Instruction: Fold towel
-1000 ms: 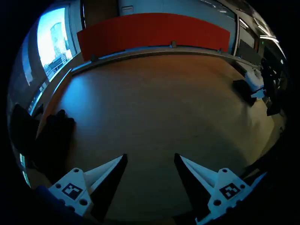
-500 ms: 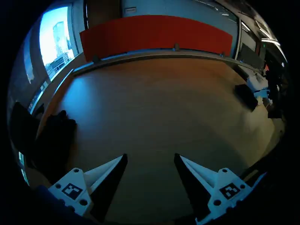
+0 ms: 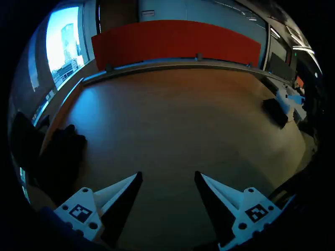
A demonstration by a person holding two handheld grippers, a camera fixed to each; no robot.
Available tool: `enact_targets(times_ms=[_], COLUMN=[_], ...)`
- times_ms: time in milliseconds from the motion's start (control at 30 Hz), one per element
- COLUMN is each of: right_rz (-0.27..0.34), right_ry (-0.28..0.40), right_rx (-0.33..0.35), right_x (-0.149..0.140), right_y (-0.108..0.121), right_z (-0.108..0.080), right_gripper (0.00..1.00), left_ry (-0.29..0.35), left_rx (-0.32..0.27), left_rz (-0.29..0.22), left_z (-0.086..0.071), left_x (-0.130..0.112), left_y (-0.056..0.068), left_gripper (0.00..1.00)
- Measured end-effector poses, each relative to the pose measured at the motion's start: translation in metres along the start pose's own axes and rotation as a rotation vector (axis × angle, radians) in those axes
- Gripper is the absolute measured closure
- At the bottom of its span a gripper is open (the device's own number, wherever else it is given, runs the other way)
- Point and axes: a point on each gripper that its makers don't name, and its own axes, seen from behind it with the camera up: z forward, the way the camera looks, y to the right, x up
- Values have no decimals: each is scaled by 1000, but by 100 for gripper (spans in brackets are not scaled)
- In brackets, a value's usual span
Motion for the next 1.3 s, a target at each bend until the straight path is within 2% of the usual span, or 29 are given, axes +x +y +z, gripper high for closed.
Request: enact_targets(times_ms=[200,500,600,700,1033,1300], right_rz=[-7,18,18,12,-10,-24], right_ry=[78,304,348,379,420,441], right_rx=[-19,-97,-113,-115,-87,-62], right_x=[22,91,106,118,138,151], right_y=[-1,4,4,0,-29,-62], right_z=[-5,-26,-31,-36,-47,-53], right_gripper=[12,12,12,11,11,11], left_ry=[7,29,37,50,129,214], left_rx=[-3,-7,-8,-6,2,27], left_rz=[0,-5,-11,-18,-38,-57], left_z=[0,1,0,0,-3,-8], left_x=[3,10,11,15,39,67], left_y=[1,0,-1,-3,-13,-31], left_gripper=[8,8,8,8,8,8])
